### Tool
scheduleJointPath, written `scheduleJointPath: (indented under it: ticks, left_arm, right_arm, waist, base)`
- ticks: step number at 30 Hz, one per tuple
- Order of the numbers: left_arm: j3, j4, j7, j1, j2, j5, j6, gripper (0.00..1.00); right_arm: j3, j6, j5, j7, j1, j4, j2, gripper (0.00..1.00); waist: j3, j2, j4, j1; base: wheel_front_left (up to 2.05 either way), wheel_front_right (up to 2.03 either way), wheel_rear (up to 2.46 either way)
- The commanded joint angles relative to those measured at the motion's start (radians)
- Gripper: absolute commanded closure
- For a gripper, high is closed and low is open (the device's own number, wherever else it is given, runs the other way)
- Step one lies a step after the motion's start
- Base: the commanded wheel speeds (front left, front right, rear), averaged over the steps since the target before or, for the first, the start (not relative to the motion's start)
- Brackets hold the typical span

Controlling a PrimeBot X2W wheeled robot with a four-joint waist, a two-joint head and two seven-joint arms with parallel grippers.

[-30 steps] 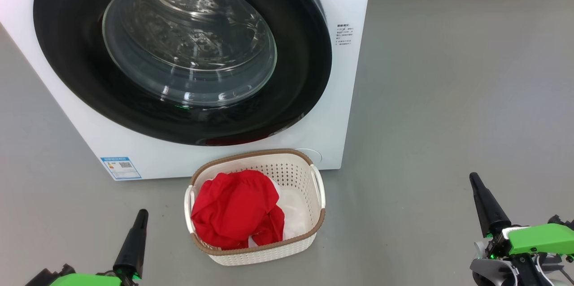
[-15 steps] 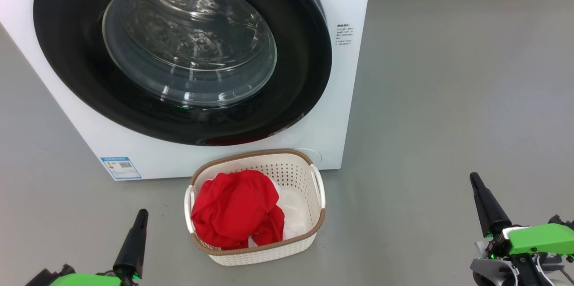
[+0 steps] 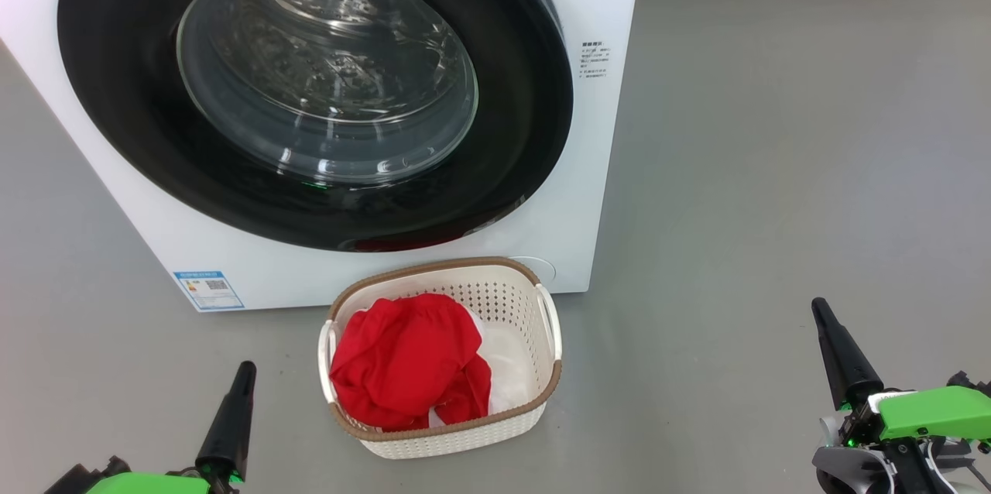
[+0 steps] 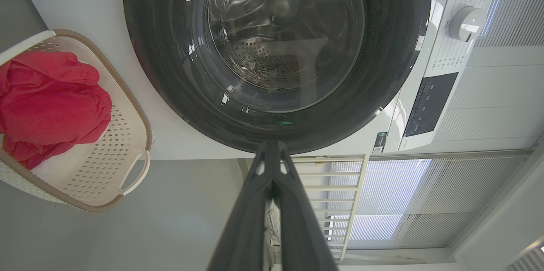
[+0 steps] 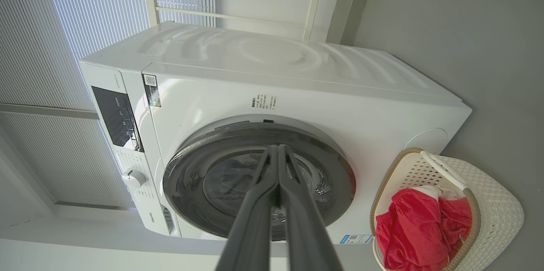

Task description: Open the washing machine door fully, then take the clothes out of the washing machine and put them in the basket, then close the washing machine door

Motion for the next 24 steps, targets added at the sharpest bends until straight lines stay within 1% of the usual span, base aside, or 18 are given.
scheduleJointPath:
  ticks: [1,24]
  left_arm:
    - [0.037,-0.021,0.007,-0.038,0.009,-0.005,-0.007,1.0]
    - [0.038,-0.021,0.007,-0.039,0.009,-0.005,-0.007,1.0]
  right_arm:
    - [0.014,-0.001,0.001,0.005,-0.042,-0.03,-0.013,1.0]
    - [0.013,-0.001,0.0,0.006,-0.043,-0.03,-0.012,1.0]
  waist:
    - [0.0,0.0,0.0,0.0]
    - [0.0,0.0,0.0,0.0]
  base:
    - [0.0,0.0,0.0]
    - [0.0,0.0,0.0]
